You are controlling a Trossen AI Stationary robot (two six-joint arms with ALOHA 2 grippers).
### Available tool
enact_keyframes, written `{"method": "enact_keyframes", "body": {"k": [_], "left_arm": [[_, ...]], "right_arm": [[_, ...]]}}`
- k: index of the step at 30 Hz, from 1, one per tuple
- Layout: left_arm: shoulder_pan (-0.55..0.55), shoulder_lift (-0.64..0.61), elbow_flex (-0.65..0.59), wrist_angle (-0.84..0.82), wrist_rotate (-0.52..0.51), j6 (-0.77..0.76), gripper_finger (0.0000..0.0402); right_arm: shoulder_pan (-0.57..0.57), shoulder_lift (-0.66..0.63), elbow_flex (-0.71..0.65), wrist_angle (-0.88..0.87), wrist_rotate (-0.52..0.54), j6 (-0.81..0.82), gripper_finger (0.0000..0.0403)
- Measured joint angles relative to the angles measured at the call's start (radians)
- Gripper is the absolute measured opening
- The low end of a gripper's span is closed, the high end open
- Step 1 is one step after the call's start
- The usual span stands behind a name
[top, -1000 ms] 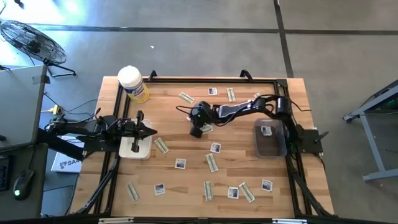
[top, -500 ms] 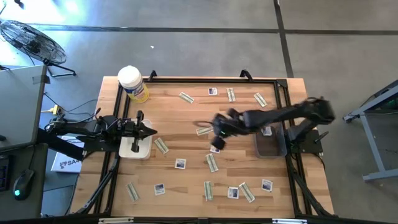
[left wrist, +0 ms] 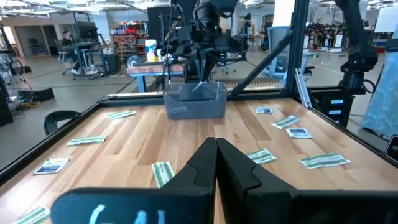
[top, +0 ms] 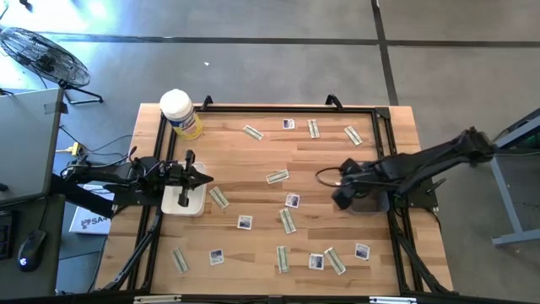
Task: Pick & Place First Aid Supplies
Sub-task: Put the blue alcohol pad into the black bin
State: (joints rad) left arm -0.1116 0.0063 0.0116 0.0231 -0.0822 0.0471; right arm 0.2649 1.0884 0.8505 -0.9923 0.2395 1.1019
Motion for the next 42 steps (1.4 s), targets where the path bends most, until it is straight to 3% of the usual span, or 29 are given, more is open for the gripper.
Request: {"method": "enact_keyframes", "body": {"k": [7,17,25,35,42], "left_arm": [[0.000,0.000,0.000,0.000,0.000,0.000,0.0001],[0.000,0.000,0.000,0.000,0.000,0.000,0.0001],[0.000,0.000,0.000,0.000,0.000,0.000,0.0001],[0.000,0.000,0.000,0.000,0.000,0.000,0.0001],[0.000,0.000,0.000,0.000,0.000,0.000,0.0001]], "right_arm": [[-0.001,-0.058,-0.123,-0.136,-0.103,0.094,0.0001],[-0.031,-0.054,-0.287,-0.003,-0.110,0.101,0.0001],[-0.087,-0.043,-0.311,0.024,-0.088,0.050,0.0000],[-0.149,0.060,-0.311,0.018,-0.107,-0.035,0.0002],[-0.154,0.081,-0.311,0.014,-0.120,-0.048,0.0027]]}}
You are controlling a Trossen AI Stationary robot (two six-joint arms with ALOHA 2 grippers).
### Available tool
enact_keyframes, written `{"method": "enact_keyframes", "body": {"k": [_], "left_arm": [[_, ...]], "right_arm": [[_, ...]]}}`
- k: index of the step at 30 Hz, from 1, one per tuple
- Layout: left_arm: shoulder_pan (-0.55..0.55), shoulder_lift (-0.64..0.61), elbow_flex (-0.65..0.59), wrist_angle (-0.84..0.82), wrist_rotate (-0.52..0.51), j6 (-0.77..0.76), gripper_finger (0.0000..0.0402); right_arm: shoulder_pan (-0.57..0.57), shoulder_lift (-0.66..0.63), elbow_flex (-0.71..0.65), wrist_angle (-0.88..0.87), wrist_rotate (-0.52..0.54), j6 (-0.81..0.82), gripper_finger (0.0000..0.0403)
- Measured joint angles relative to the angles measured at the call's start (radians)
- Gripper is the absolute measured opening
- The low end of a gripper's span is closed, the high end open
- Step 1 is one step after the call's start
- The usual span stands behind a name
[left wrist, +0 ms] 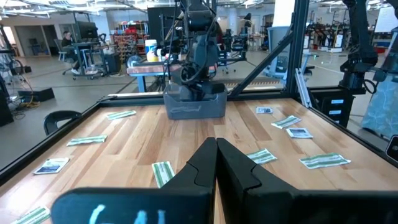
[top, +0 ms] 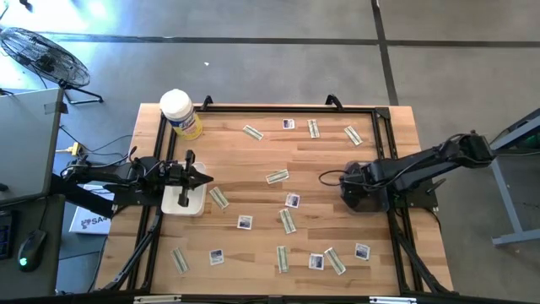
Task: Pick & Place First Aid Supplies
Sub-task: Put the blue alcohol pad into the black bin
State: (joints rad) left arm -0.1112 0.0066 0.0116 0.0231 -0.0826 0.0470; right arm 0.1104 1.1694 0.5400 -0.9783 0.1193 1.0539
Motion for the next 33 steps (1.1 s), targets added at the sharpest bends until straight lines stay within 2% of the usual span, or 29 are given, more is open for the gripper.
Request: {"method": "enact_keyframes", "body": {"k": [5,8,15,19,26,29,33], "left_arm": [[0.000,0.000,0.000,0.000,0.000,0.000,0.0001],[0.000,0.000,0.000,0.000,0.000,0.000,0.0001],[0.000,0.000,0.000,0.000,0.000,0.000,0.0001],[0.000,0.000,0.000,0.000,0.000,0.000,0.0001],[0.000,0.000,0.000,0.000,0.000,0.000,0.0001],[0.000,0.000,0.000,0.000,0.000,0.000,0.0001],[0.000,0.000,0.000,0.000,0.000,0.000,0.0001]], "right_arm": [[0.000,0.000,0.002,-0.004,-0.055,0.003,0.0051],[0.000,0.000,0.031,-0.036,-0.054,0.003,0.0060],[0.015,0.000,0.240,-0.259,-0.028,0.001,0.0062],[0.078,0.000,0.393,-0.315,-0.047,0.065,0.0062],[0.264,0.073,0.549,-0.172,0.032,0.209,0.0062],[0.333,0.146,0.586,-0.143,-0.029,0.276,0.0062],[0.415,0.253,0.627,-0.130,-0.187,0.404,0.0062]]}}
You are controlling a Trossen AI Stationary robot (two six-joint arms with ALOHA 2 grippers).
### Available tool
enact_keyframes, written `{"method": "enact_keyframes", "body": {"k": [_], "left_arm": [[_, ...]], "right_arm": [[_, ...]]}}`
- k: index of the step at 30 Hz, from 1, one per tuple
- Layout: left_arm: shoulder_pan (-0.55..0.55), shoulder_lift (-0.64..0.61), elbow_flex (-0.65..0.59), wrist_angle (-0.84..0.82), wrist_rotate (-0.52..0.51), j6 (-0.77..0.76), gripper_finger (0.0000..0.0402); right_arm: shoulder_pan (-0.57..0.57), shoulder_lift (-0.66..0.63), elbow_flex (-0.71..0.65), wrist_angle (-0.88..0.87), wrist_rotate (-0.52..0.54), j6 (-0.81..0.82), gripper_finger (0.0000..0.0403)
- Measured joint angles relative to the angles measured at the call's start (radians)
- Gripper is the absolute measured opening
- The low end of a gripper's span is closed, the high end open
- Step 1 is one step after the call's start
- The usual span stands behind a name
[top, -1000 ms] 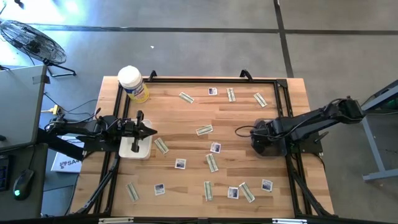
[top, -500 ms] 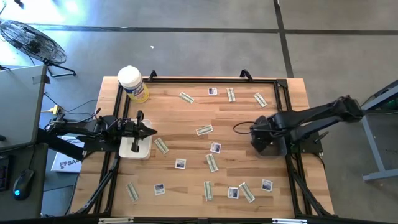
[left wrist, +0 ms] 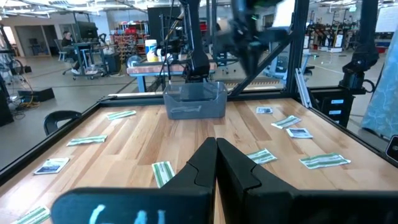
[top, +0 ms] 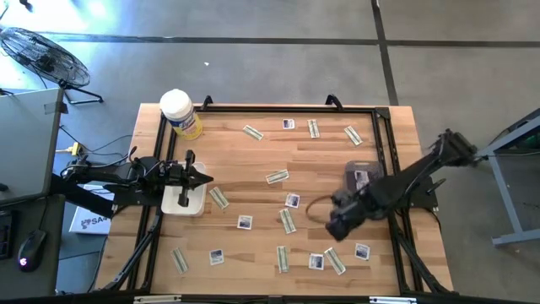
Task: Pick & Place First Aid Supplies
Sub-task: Put the blue alcohol pad into the black bin
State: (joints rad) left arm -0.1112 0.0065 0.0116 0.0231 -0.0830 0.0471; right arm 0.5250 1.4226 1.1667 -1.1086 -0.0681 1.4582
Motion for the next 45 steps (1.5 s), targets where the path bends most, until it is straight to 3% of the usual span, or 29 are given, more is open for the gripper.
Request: {"method": "enact_keyframes", "body": {"k": [6,12,19,29,33,45], "left_arm": [[0.000,0.000,0.000,0.000,0.000,0.000,0.0001],[0.000,0.000,0.000,0.000,0.000,0.000,0.0001],[0.000,0.000,0.000,0.000,0.000,0.000,0.0001],[0.000,0.000,0.000,0.000,0.000,0.000,0.0001],[0.000,0.000,0.000,0.000,0.000,0.000,0.0001],[0.000,0.000,0.000,0.000,0.000,0.000,0.0001]], "right_arm": [[0.123,0.146,0.008,0.037,-0.177,0.182,0.0062],[0.197,0.265,0.008,0.159,-0.171,0.274,0.0071],[0.202,0.363,0.008,0.162,-0.229,0.293,0.0107],[0.203,0.379,-0.073,0.227,-0.349,0.314,0.0104],[0.201,0.379,-0.126,0.325,-0.339,0.314,0.0104],[0.182,0.378,-0.136,0.275,-0.298,0.280,0.0101]]}}
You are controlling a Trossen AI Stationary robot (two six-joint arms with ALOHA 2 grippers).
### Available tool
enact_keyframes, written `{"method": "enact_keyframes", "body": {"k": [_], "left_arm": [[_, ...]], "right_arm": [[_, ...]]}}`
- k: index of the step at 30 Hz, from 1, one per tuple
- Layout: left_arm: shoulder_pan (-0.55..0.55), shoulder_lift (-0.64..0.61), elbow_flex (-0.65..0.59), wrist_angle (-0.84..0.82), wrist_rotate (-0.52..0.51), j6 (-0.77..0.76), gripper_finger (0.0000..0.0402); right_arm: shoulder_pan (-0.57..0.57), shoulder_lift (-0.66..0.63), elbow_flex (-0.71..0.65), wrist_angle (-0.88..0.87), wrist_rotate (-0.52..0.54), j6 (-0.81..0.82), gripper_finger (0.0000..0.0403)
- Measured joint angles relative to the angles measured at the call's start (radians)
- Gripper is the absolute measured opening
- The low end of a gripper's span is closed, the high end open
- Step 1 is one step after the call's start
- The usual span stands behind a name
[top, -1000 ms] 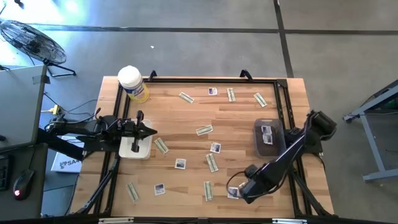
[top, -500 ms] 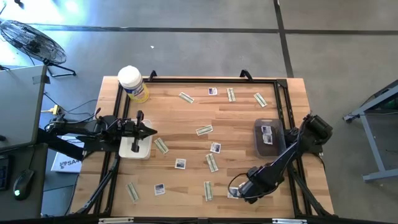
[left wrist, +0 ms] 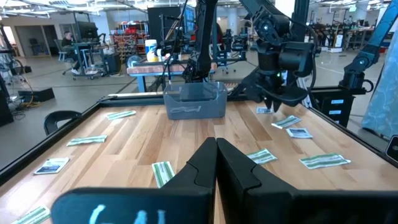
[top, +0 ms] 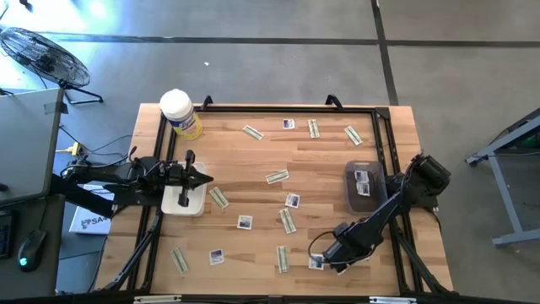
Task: Pick & Place First Aid Supplies
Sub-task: Put the blue alcohol pad into the black bin
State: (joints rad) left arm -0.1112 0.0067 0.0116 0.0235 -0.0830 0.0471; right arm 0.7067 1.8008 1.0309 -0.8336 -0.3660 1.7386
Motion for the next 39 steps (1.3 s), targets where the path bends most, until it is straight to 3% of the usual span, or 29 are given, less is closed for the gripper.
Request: {"method": "enact_keyframes", "body": {"k": [9,15,22,31,39], "left_arm": [[0.000,0.000,0.000,0.000,0.000,0.000,0.0001],[0.000,0.000,0.000,0.000,0.000,0.000,0.0001],[0.000,0.000,0.000,0.000,0.000,0.000,0.0001],[0.000,0.000,0.000,0.000,0.000,0.000,0.0001],[0.000,0.000,0.000,0.000,0.000,0.000,0.0001]], "right_arm": [[0.000,-0.001,-0.002,0.017,0.001,-0.011,0.0083],[-0.002,-0.009,-0.085,0.137,-0.041,0.016,0.0083],[-0.022,-0.007,-0.114,0.159,-0.053,0.010,0.0078],[-0.022,-0.005,-0.114,0.168,-0.044,0.012,0.0006],[-0.020,0.003,-0.046,0.108,-0.034,0.009,0.0002]]}}
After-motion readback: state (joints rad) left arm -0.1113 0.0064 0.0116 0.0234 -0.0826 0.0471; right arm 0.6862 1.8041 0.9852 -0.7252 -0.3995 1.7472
